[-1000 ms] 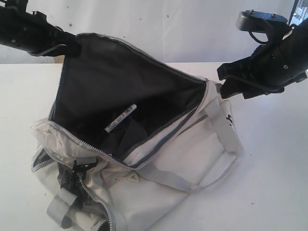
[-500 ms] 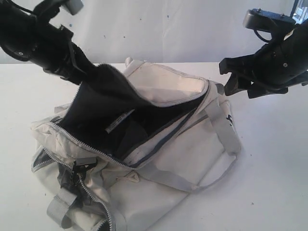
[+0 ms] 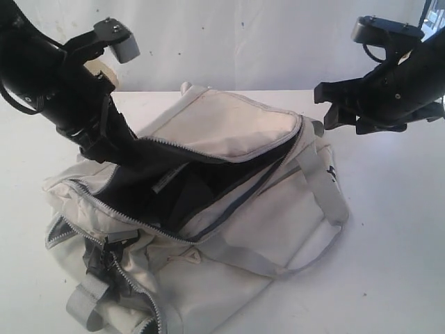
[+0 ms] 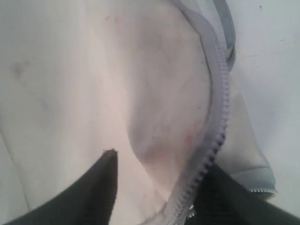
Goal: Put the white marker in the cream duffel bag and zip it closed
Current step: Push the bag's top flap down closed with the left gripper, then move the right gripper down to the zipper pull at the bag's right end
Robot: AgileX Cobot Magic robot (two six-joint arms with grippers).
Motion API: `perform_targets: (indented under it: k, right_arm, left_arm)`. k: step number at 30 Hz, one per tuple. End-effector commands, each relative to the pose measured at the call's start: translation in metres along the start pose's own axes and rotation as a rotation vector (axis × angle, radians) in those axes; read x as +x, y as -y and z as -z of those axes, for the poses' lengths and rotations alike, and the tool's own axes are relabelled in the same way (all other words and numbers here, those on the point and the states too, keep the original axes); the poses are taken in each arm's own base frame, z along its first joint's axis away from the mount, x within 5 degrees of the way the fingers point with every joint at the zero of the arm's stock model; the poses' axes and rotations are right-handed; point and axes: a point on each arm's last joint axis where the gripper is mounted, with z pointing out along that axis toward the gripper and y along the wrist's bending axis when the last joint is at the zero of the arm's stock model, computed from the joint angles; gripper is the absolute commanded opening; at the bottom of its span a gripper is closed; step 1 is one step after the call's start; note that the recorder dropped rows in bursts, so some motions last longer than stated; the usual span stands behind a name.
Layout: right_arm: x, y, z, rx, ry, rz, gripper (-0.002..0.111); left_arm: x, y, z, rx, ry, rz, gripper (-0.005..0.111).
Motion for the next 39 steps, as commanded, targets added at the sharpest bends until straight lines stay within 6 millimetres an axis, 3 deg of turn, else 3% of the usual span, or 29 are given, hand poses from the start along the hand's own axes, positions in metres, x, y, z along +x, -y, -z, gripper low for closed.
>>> perform_targets:
  k: [1,5,10,13,21,25,27,30,34,39]
  right_arm:
    - [-0.004,0.005,-0.006,0.009,0.036,-0.017,0.049]
    - [-0.008,0.006,-0.012,0.01,0.079,-0.03,0.049]
    - [-0.011,0.005,-0.029,-0.036,0.08,-0.126,0.049]
    - [-0.018,0.005,-0.037,-0.037,0.09,-0.12,0.049]
    - [-0.044,0.008,-0.059,-0.026,0.175,-0.108,0.049]
    - [-0.053,0.012,-0.076,-0.022,0.241,-0.149,0.049]
    - [-0.056,0.014,-0.094,-0.023,0.221,-0.165,0.049]
    - [-0.061,0.014,-0.108,-0.032,0.188,-0.163,0.049]
    - [-0.071,0.008,-0.122,-0.073,0.074,-0.147,0.049]
    - [-0.07,0.005,-0.13,-0.097,-0.03,-0.151,0.049]
  left_arm:
    - [0.003,0.007,-0.002,0.049,-0.003,0.026,0.079]
    - [0.008,0.015,-0.012,0.108,0.001,0.061,0.097]
    - [0.001,0.039,-0.02,0.241,-0.01,0.05,0.1]
    - [-0.006,0.043,-0.019,0.241,0.01,0.024,0.1]
    - [-0.013,0.03,-0.017,0.093,0.05,0.01,0.1]
    - [-0.012,0.02,-0.017,-0.007,0.045,0.113,0.1]
    - [-0.011,0.009,-0.017,-0.125,0.045,0.264,0.099]
    - [-0.008,-0.001,-0.015,-0.237,0.04,0.354,0.094]
    - [-0.005,-0.003,-0.015,-0.264,0.011,0.348,0.084]
    - [-0.005,-0.003,-0.015,-0.264,0.01,0.348,0.083]
